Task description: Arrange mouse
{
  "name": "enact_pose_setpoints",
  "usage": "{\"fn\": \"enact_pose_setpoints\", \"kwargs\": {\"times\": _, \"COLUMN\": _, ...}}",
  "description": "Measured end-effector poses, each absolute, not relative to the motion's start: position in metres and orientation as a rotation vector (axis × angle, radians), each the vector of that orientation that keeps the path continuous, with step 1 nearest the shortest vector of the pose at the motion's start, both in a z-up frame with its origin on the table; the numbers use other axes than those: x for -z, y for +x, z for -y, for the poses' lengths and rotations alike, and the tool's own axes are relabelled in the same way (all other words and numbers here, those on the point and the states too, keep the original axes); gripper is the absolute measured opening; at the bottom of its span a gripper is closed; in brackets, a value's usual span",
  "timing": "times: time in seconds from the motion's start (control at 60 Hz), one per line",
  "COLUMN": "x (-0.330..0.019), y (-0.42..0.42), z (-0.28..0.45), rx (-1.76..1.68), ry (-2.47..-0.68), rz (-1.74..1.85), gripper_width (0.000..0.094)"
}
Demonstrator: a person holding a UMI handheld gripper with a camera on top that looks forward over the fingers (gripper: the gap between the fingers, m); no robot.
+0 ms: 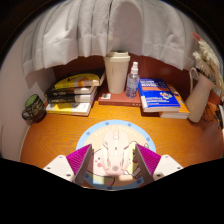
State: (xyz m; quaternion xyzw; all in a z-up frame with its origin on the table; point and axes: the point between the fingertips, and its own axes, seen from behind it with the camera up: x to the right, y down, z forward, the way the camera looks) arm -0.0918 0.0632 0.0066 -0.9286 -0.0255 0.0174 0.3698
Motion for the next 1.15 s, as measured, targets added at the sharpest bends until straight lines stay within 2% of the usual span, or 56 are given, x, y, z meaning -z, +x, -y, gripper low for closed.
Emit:
{"fn": "enact_pose_setpoints", "kwargs": {"times": 0.367, "x": -0.151, "y": -0.096, "z": 0.055, "rx": -0.024, "ry": -2.253, "rz": -0.013, "gripper_width": 0.0861}}
{"fn": "enact_pose_setpoints", "kwargs": {"times": 0.517, "x": -0.194, "y": -0.099, "z": 0.103, "rx": -0.007, "ry": -2.194, "rz": -0.018, "gripper_width": 0.0859}}
{"fn": "enact_pose_setpoints", "kwargs": {"times": 0.7, "x": -0.215, "y": -0.105, "z": 0.146, "rx": 0.006, "ry": -2.173, "rz": -0.017, "gripper_width": 0.0859}}
{"fn": "enact_pose_setpoints", "kwargs": {"times": 1.15, "x": -0.219, "y": -0.130, "z": 0.189, "rx": 0.001, "ry": -2.162, "rz": -0.006, "gripper_width": 0.0860}}
